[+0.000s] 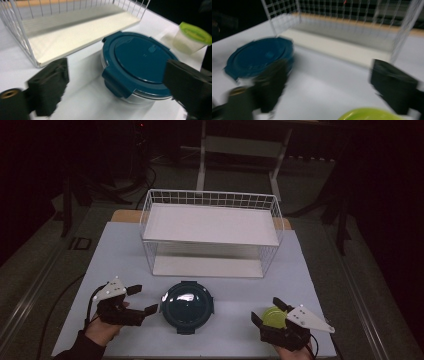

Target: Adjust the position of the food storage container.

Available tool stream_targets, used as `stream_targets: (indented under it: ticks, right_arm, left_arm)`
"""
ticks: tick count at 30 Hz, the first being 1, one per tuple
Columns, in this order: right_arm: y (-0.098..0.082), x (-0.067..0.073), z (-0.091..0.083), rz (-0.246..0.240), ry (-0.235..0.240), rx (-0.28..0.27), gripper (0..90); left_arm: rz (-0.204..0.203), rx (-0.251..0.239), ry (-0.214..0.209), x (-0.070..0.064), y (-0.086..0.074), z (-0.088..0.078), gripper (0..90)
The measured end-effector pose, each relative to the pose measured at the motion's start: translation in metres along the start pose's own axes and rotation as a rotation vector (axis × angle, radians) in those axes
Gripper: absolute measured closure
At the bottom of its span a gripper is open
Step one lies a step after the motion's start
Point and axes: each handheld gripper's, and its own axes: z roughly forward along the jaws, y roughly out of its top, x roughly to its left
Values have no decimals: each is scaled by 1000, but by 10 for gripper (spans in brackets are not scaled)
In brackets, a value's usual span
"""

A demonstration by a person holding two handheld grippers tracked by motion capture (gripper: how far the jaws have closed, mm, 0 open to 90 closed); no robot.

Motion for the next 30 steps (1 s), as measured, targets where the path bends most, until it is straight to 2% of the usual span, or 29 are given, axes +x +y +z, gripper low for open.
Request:
stream_targets:
  ticks: [2,4,7,10,14,19,22,30]
  right_arm:
    - [-4,1,1,-12,-1,49,429]
    - [-7,3,2,-35,6,98,595]
    - [-10,4,2,-32,43,144,773]
    - [-15,4,3,-37,63,195,882]
    - [-25,3,5,-20,97,251,896]
    - [-30,-1,6,-15,75,299,896]
    - [-32,-6,6,11,77,299,898]
    - [-32,-13,2,25,44,298,898]
  left_arm:
    - [-6,-5,-5,-2,0,-2,19]
    - [-3,-5,-8,-3,-2,-3,20]
    - [-3,-6,-11,-4,-3,-3,20]
    - [-11,-12,-23,-3,-3,-2,19]
    - [-12,-24,-11,0,-4,-4,20]
    - [-28,-24,-8,4,-5,-5,20]
    - [-34,-25,-12,5,-6,-5,20]
    - [-37,-22,-12,6,-6,-4,20]
